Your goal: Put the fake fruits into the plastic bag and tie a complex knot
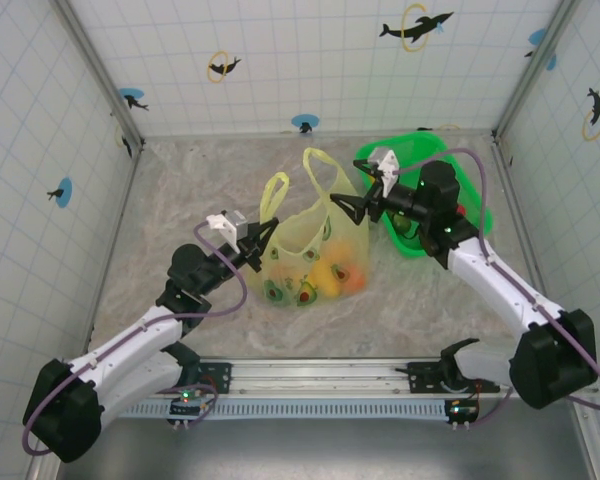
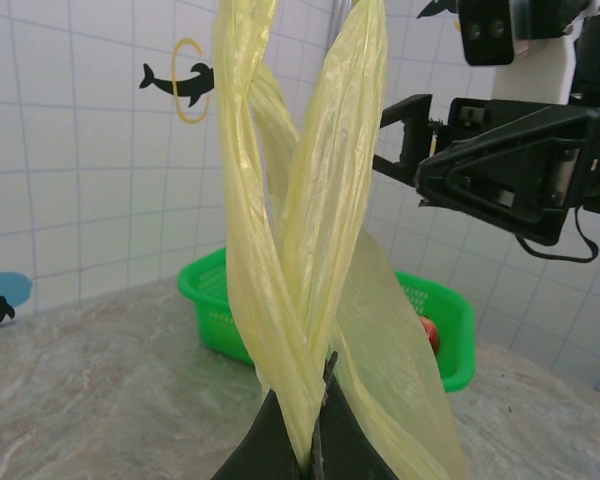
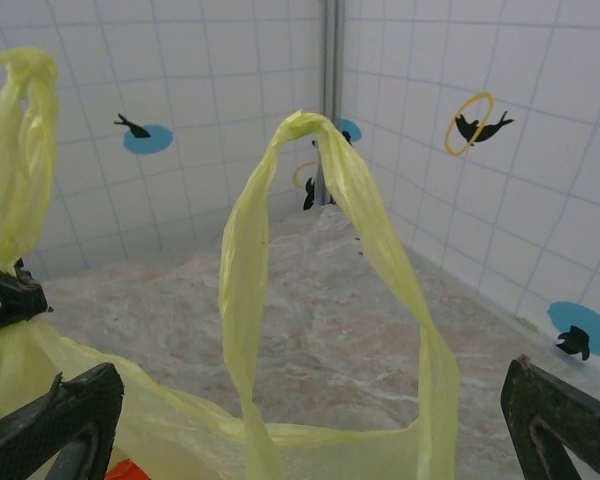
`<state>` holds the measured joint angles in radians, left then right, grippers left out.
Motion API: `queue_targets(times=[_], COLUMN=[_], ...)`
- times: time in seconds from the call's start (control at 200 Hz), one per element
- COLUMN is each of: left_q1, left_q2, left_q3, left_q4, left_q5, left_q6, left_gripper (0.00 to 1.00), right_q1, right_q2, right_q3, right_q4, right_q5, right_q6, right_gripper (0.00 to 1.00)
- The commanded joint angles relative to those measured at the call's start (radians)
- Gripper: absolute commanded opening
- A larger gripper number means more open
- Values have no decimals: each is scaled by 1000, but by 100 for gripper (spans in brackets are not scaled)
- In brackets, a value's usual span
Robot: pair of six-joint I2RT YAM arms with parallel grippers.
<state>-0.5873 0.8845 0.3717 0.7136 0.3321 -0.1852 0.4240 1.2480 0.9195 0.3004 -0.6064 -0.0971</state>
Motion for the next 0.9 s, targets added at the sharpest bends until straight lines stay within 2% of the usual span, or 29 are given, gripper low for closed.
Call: queue_targets(times=[0.0,0.13,0.3,0.585,0.696,0.896], left_q1=[1,-6,-10,-11,-11,-11], left_q2=[0,-8,-12,-14,-13,-12], left_q3=[-6,-9,-8,-6,-6,-6], left_q4=[41,38,35,36,37,38], left_q5=[30,30,39,41,40,38], left_q6=[-15,-5,1,1,1,1], left_gripper=[0,0,0,0,0,0], right_q1=[5,3,8,45,63,96], right_q2=[55,121,200,260,266,223], right_q3=[81,130,196,213,206,137], right_q4=[28,-8,-56,-66,-57,62], right_q5=[-82,-62,-111,-87,-23,159], right_q6=[-94,-132,-135,-153,-169,-183], right_gripper=[100,100,100,100,99,84])
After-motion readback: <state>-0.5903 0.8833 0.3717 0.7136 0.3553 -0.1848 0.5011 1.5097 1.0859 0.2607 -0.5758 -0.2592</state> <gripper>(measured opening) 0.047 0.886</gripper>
